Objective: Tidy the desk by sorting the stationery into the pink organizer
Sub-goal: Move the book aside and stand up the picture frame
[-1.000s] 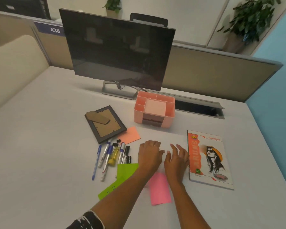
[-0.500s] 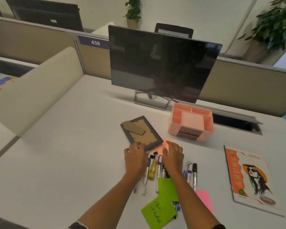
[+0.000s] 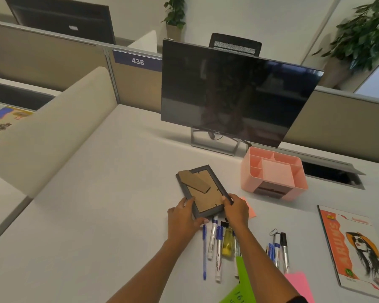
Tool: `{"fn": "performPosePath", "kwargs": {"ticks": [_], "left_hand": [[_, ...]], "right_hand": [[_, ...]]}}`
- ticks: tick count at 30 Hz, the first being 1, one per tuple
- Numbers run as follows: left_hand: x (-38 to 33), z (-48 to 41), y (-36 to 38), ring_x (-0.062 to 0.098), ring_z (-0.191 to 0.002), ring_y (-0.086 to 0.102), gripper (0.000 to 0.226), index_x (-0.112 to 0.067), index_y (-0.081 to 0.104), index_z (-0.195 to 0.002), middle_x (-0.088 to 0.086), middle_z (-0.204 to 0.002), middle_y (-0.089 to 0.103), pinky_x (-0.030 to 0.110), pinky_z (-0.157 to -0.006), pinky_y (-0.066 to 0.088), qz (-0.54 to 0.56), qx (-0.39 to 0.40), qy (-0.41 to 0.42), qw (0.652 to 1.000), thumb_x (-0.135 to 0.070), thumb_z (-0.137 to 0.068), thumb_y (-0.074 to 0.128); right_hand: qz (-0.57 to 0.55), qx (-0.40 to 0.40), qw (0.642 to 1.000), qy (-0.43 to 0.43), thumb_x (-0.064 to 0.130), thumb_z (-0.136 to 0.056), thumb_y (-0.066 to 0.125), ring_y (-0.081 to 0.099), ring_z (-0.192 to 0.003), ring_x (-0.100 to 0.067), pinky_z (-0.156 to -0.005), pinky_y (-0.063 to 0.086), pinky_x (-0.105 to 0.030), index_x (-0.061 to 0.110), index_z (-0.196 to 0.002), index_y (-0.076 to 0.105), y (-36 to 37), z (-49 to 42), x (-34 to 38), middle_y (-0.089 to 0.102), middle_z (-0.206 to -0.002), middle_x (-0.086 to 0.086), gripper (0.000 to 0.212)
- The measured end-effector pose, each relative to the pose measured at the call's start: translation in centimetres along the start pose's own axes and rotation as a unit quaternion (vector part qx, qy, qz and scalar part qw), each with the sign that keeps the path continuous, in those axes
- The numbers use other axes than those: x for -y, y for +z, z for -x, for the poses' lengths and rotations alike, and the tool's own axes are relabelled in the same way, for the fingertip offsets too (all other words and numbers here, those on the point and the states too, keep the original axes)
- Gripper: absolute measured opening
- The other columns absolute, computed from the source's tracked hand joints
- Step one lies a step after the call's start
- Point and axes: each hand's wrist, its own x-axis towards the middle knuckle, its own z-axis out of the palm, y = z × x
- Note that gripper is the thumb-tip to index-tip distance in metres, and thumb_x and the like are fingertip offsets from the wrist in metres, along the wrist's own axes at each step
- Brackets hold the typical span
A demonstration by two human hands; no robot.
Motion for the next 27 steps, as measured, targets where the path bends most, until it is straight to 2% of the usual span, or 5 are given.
{"fn": "performPosePath", "kwargs": {"ticks": [5, 11, 16, 21, 27], "left_hand": [[1.3, 0.0, -1.2, 0.028, -0.137, 0.035, 0.087, -0.026, 0.033, -0.146, 0.005, -0.154, 0.030, 0.039, -0.111, 0.030, 0.091, -0.027, -0.008, 0.995, -0.051, -0.073, 0.075], [4.0, -1.3, -3.7, 0.023, -0.114, 0.053, 0.048, -0.027, 0.055, -0.130, 0.003, -0.130, 0.055, 0.025, -0.095, 0.041, 0.131, -0.173, -0.010, 0.976, -0.027, -0.085, 0.070], [4.3, -3.2, -7.8, 0.015, -0.106, 0.056, 0.024, -0.028, 0.063, -0.115, -0.004, -0.116, 0.062, 0.029, -0.094, 0.043, 0.189, -0.255, 0.047, 0.947, -0.023, -0.091, 0.062], [2.7, -5.3, -12.6, 0.016, -0.085, 0.069, 0.023, -0.026, 0.059, -0.095, -0.003, -0.091, 0.070, 0.044, -0.072, 0.059, 0.428, -0.209, -0.030, 0.879, -0.047, -0.093, 0.050], [3.4, -6.4, -15.2, 0.010, -0.072, 0.071, 0.035, -0.014, 0.059, -0.106, 0.001, -0.091, 0.072, 0.021, -0.055, 0.054, 0.541, -0.145, -0.142, 0.816, -0.045, -0.096, 0.047]], "right_hand": [[-0.102, -0.011, 0.995, -0.008, 0.024, -0.094, 0.055, 0.058, -0.108, -0.029, -0.090, 0.045, -0.030, 0.006, -0.125, 0.059, -0.1, 0.8, 2.7, 0.063, -0.121, -0.013, 0.036], [-0.210, 0.001, 0.978, 0.002, 0.021, -0.091, 0.059, 0.064, -0.066, -0.019, -0.056, 0.051, -0.020, 0.005, -0.107, 0.067, -0.1, 0.9, 7.0, 0.067, -0.085, -0.009, 0.024], [-0.265, 0.000, 0.964, -0.018, 0.038, -0.090, 0.058, 0.066, -0.066, -0.021, -0.065, 0.055, -0.026, 0.009, -0.089, 0.070, -0.3, 1.5, 10.4, 0.069, -0.078, -0.009, 0.031], [-0.296, 0.077, 0.944, -0.123, 0.047, -0.091, 0.051, 0.063, -0.090, -0.012, -0.067, 0.048, -0.022, 0.021, -0.100, 0.065, 0.1, 2.0, 13.1, 0.068, -0.096, 0.004, 0.031], [-0.249, 0.183, 0.945, -0.104, 0.046, -0.091, 0.052, 0.069, -0.087, -0.017, -0.060, 0.052, -0.018, 0.007, -0.097, 0.060, 2.2, 1.6, 12.4, 0.071, -0.094, -0.006, 0.040]]}}
